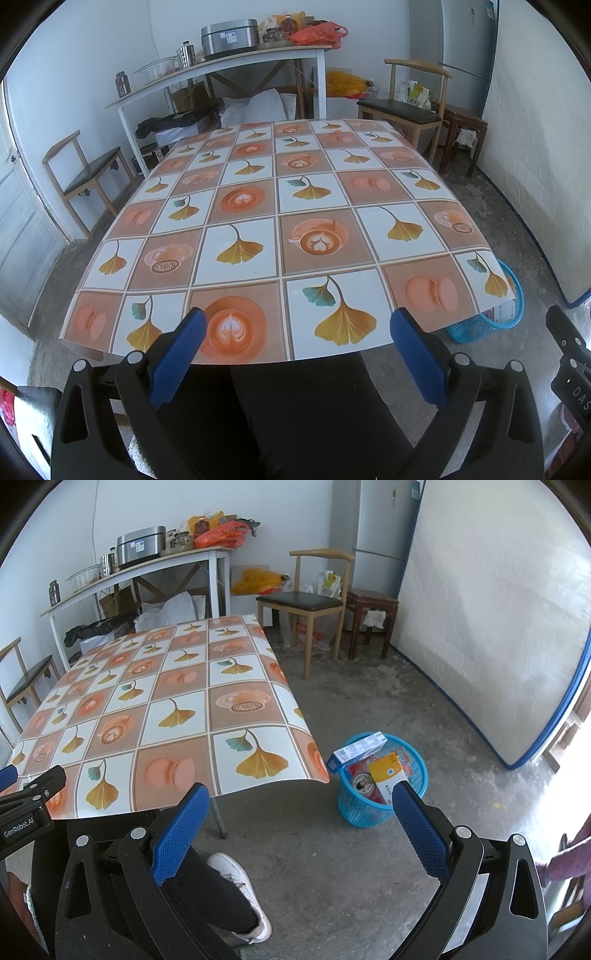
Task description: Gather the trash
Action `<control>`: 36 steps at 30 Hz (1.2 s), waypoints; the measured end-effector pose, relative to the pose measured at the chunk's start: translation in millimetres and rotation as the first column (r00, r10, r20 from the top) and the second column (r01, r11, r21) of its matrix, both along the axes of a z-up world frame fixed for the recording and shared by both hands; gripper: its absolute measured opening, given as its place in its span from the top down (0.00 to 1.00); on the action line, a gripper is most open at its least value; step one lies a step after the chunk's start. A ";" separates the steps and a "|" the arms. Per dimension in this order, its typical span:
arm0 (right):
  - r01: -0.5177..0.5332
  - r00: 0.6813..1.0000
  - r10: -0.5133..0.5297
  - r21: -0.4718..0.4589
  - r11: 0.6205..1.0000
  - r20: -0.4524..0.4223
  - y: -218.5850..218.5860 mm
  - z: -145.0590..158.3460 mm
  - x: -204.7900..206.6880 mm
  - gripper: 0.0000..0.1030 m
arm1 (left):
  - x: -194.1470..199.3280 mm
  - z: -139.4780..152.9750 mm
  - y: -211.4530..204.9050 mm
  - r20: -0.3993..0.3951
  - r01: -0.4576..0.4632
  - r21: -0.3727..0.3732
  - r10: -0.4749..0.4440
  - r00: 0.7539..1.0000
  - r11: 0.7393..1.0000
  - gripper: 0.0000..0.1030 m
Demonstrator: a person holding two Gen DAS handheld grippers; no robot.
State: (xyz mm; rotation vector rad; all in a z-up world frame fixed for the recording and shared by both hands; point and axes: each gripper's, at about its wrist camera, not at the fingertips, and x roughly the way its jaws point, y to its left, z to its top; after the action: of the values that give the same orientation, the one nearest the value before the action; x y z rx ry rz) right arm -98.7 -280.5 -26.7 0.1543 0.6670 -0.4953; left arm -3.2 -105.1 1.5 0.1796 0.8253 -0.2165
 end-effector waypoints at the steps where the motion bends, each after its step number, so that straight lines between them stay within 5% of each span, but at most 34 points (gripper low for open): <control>1: 0.000 1.000 0.000 0.000 1.000 0.000 0.2 0.0 0.0 0.08 | -0.1 0.0 0.2 0.000 0.000 0.001 0.000 1.000 1.000 0.05; 36: 0.009 1.000 -0.009 0.005 1.000 0.001 2.7 0.4 0.7 0.08 | 0.1 -0.2 1.4 -0.001 0.000 0.000 0.000 1.000 1.000 0.05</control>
State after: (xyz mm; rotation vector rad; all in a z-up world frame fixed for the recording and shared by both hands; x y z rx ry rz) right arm -98.1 -277.8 -26.3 0.1622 0.6669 -0.5023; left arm -3.1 -103.8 1.3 0.1792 0.8263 -0.2165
